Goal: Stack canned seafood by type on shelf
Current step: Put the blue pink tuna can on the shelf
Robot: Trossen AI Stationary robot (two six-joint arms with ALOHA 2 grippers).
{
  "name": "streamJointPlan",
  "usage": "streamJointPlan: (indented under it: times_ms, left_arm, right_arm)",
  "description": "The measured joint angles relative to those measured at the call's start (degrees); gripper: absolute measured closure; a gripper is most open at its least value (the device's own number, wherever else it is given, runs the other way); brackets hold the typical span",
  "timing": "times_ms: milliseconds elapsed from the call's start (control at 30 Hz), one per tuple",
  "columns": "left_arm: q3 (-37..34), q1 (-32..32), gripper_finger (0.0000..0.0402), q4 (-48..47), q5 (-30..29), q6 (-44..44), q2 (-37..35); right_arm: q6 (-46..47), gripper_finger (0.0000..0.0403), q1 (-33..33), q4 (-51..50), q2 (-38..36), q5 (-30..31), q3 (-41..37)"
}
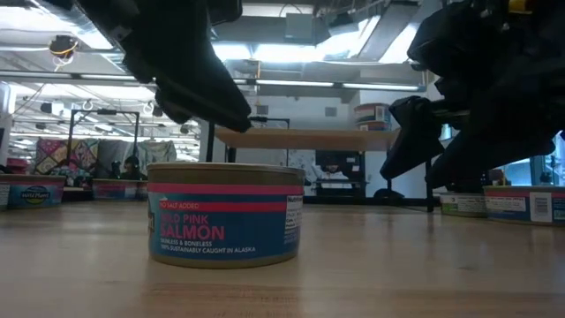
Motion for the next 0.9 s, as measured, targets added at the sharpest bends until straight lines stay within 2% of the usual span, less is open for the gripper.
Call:
streamJointPlan:
  times_ms: [167, 300, 467, 600, 733, 900]
  left_arm:
    - [-0.01, -1.50, 0.0279, 0.49, -0.05, -1.62, 2.03]
    - [-0.03, -2.85, 0.0279, 1.99, -0.09, 0.13, 3.78]
    - [-0.03, -3.57, 0.0279, 7.28, 0.15, 3.64, 5.03]
    - [-0.41, -5.21, 0.0279, 10.65, 0.28, 7.68, 4.97]
    - [-2.97, -6.21, 0.0279, 9.69, -0.12, 5.65, 4.99]
    - [-5.45, -7.39, 0.0279, 11.22, -3.42, 2.32, 4.99]
  right_arm:
    - [-1.75, 0.0123, 0.00, 0.77, 0.20, 4.61, 0.00]
    - [-1.94, 0.0123, -0.02, 4.40, 0.22, 4.68, 0.00]
    - [-1.58, 0.0123, 0.00, 10.73, 0.22, 0.11, 0.02]
    - [0.22, 0.0123, 0.00, 13.77, 0.52, -0.02, 0.07]
    - [0.21, 0.0123, 0.05, 17.29, 2.67, -3.29, 0.12]
    - [-0.74, 0.0123, 0.05, 19.05, 7.36, -6.75, 3.16]
